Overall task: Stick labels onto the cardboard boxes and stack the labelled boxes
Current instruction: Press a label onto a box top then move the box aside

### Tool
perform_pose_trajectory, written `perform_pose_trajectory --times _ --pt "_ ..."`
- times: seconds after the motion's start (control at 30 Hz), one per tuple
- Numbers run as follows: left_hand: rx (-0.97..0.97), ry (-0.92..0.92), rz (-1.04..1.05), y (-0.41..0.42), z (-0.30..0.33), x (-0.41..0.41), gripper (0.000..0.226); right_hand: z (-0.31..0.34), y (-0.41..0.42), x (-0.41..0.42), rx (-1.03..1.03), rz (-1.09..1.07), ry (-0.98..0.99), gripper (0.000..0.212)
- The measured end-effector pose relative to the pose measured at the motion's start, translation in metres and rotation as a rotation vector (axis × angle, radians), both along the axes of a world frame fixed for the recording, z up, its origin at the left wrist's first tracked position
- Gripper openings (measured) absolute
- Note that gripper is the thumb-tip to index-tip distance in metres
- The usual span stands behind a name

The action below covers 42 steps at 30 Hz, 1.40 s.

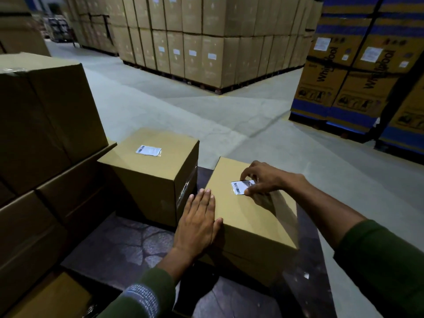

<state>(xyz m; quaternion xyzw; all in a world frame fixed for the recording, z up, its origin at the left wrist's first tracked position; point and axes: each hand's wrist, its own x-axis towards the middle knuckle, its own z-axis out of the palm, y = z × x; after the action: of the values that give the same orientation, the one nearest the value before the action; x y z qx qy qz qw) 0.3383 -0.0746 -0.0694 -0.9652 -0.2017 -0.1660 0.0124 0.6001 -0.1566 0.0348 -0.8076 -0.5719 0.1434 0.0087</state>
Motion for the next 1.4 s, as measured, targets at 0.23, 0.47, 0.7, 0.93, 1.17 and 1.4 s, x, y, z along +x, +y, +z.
perform_pose_trajectory --times 0.23,0.47,0.7,0.93,1.17,1.4 --pt "0.000 0.006 0.017 -0.001 0.001 0.000 0.070 0.009 0.020 0.005 -0.117 -0.011 -0.008 0.052" --pt "-0.001 0.014 0.021 -0.002 0.001 0.000 0.069 0.020 0.032 0.006 -0.204 -0.033 0.009 0.060" --pt "-0.008 0.005 0.024 -0.003 0.001 0.000 0.069 0.030 0.018 0.007 -0.101 0.009 0.032 0.038" --pt "0.025 0.009 0.027 -0.003 0.001 -0.001 0.069 0.046 -0.001 0.000 0.021 0.015 0.137 0.020" --pt "0.051 -0.022 0.036 -0.004 -0.001 0.000 0.063 0.034 -0.027 -0.018 0.591 -0.373 0.798 0.014" --pt "0.089 -0.114 0.047 -0.006 -0.005 -0.002 0.058 -0.028 -0.039 -0.046 0.714 -0.621 0.732 0.029"
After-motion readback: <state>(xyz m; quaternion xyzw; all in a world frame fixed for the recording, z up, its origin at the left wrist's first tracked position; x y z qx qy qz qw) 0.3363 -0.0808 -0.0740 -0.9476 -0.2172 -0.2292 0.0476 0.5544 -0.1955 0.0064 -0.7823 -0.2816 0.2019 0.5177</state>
